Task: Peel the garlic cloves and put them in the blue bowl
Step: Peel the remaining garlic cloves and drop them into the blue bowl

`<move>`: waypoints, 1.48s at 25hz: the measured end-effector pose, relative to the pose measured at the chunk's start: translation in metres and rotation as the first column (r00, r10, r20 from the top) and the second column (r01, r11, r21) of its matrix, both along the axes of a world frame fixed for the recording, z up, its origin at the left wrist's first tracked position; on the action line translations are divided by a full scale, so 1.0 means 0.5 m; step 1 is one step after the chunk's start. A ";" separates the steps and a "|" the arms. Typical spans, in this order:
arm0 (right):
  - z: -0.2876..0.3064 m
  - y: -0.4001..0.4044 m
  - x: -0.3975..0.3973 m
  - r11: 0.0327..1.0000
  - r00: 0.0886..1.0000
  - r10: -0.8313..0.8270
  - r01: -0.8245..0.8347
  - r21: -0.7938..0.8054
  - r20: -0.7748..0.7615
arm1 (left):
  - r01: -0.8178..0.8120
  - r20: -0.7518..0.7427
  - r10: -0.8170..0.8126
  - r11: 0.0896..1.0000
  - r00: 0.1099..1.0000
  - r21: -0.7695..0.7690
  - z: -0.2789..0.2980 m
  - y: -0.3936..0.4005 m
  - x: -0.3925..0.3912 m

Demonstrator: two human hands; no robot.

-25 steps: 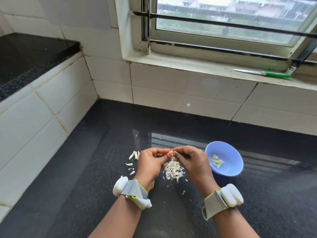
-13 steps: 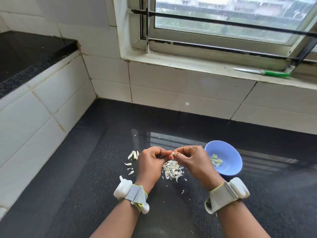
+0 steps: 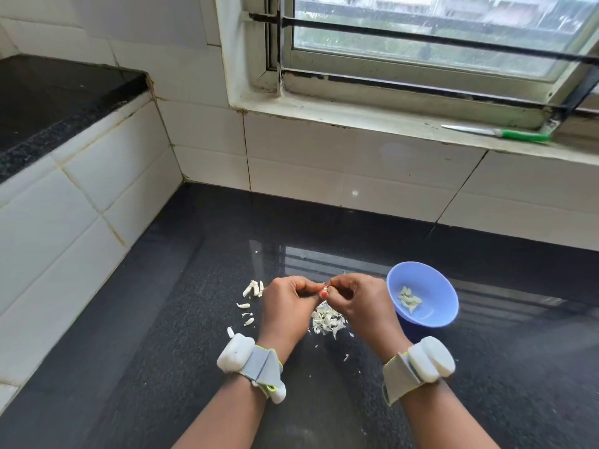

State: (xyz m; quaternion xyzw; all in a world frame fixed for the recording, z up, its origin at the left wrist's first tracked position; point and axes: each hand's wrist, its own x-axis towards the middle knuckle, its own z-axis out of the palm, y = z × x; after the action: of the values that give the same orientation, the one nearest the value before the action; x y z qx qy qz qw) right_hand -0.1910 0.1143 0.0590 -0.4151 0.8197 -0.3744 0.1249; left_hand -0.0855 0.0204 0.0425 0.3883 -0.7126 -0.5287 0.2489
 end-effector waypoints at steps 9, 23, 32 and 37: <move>-0.013 0.008 -0.009 0.990 0.781 0.041 0.050 -0.129 0.623 | -0.003 -0.068 0.006 0.999 0.998 0.047 0.014 0.009 0.001; 0.001 0.009 -0.004 0.995 0.898 0.005 0.039 -0.092 0.440 | 0.017 -0.121 0.000 0.990 0.993 0.137 0.010 0.001 0.002; 0.019 0.011 -0.009 0.999 0.966 0.033 -0.028 -0.026 0.255 | 0.056 -0.198 -0.002 0.962 0.980 0.266 0.024 0.010 -0.001; 0.021 0.002 0.001 0.998 0.971 -0.068 0.065 0.021 0.227 | 0.014 -0.162 -0.005 0.999 0.987 0.051 -0.003 0.005 0.000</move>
State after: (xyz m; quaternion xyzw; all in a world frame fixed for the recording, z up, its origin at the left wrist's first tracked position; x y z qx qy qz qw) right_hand -0.1904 0.1155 0.0696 -0.3410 0.8158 -0.4181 0.2082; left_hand -0.0857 0.0228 0.0408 0.3470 -0.6779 -0.5780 0.2933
